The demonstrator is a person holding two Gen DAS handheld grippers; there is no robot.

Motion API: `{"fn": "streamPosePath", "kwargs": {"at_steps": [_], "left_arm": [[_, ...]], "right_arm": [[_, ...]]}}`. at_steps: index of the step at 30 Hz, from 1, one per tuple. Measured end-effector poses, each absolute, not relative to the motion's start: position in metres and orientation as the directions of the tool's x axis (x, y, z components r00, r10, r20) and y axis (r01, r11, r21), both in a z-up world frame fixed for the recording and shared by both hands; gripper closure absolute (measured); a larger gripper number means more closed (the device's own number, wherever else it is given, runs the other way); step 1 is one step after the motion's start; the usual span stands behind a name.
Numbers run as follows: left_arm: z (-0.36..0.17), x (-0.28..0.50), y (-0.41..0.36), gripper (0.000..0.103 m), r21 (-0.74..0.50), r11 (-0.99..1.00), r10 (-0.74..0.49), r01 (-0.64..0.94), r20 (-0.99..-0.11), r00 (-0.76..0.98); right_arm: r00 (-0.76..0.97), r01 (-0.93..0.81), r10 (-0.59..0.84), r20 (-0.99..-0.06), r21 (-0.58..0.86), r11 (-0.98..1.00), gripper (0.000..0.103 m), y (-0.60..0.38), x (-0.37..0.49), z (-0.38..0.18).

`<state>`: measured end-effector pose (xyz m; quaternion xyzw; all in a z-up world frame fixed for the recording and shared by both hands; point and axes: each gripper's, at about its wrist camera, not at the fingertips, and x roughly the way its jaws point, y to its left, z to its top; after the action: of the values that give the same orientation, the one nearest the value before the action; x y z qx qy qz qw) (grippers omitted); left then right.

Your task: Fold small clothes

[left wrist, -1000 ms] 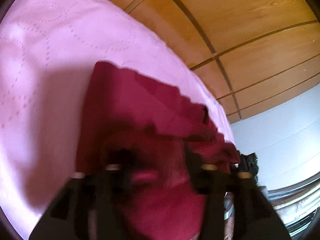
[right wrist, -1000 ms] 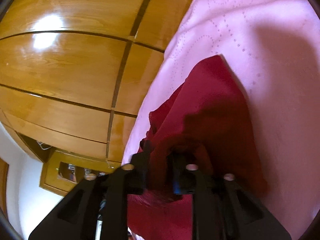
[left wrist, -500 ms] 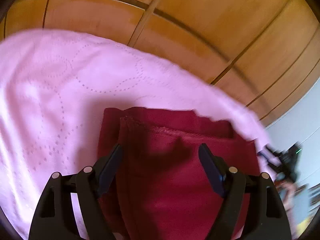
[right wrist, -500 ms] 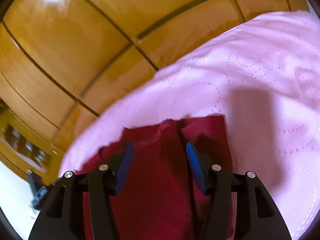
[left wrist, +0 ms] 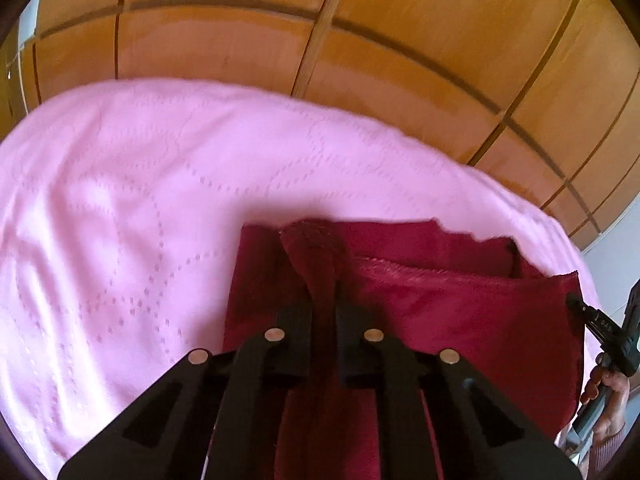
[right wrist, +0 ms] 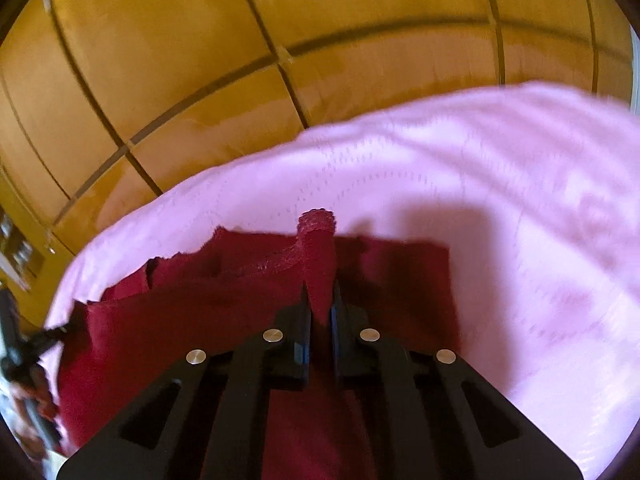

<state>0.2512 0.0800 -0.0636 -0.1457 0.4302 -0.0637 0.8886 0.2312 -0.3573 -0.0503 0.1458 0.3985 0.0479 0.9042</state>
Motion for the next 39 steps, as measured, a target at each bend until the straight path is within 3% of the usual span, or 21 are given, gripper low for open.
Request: {"fn": "streamPosePath", "kwargs": {"at_steps": [6,11,23,24,26,27,28,29,31,34,39], "left_arm": [[-0.048,0.259,0.069,0.096,-0.287,0.957,-0.169,-0.049,-0.685,0.708],[-0.089,0.279,0.058,0.096,-0.196,0.976,-0.087,-0.093,-0.747,0.659],[-0.114,0.279,0.063,0.091,-0.245,0.965,-0.126,-0.089,-0.737,0.663],[-0.113,0.279,0.062,0.088,-0.241,0.967,-0.125,-0.086,-0.739,0.662],[-0.108,0.278,0.061,0.069,-0.249,0.966,-0.141,-0.074,-0.741,0.657],[-0.103,0.276,0.061,0.039,-0.252,0.965,-0.146,-0.07,-0.742,0.654],[-0.094,0.272,0.059,0.027,-0.24,0.969,-0.137,-0.065,-0.735,0.664],[-0.087,0.267,0.059,0.027,-0.23,0.971,-0.127,-0.062,-0.721,0.682],[-0.072,0.257,0.054,0.027,-0.223,0.974,-0.12,-0.05,-0.685,0.718],[-0.061,0.255,0.034,0.027,-0.249,0.968,-0.162,-0.014,-0.668,0.726],[-0.066,0.271,-0.015,0.027,-0.145,0.985,-0.165,0.09,-0.678,0.716]], "right_arm": [[0.722,0.092,0.128,-0.68,0.278,0.956,0.096,-0.365,0.24,-0.035],[0.665,0.148,0.092,-0.741,0.252,0.956,0.096,-0.368,0.256,-0.076],[0.686,0.16,0.093,-0.722,0.274,0.948,0.095,-0.371,0.253,-0.101],[0.691,0.159,0.106,-0.715,0.293,0.943,0.094,-0.373,0.251,-0.101],[0.685,0.155,0.131,-0.716,0.319,0.935,0.089,-0.375,0.25,-0.099],[0.676,0.153,0.134,-0.724,0.316,0.936,0.08,-0.375,0.251,-0.096],[0.668,0.153,0.128,-0.733,0.303,0.941,0.075,-0.373,0.25,-0.092],[0.665,0.154,0.107,-0.739,0.276,0.949,0.068,-0.37,0.247,-0.085],[0.713,0.159,0.035,-0.7,0.21,0.965,0.067,-0.363,0.234,-0.064],[0.758,0.104,0.063,-0.649,0.217,0.971,0.067,-0.349,0.226,-0.047],[0.707,-0.037,0.131,-0.695,0.148,0.988,0.067,-0.31,0.246,-0.056]]}}
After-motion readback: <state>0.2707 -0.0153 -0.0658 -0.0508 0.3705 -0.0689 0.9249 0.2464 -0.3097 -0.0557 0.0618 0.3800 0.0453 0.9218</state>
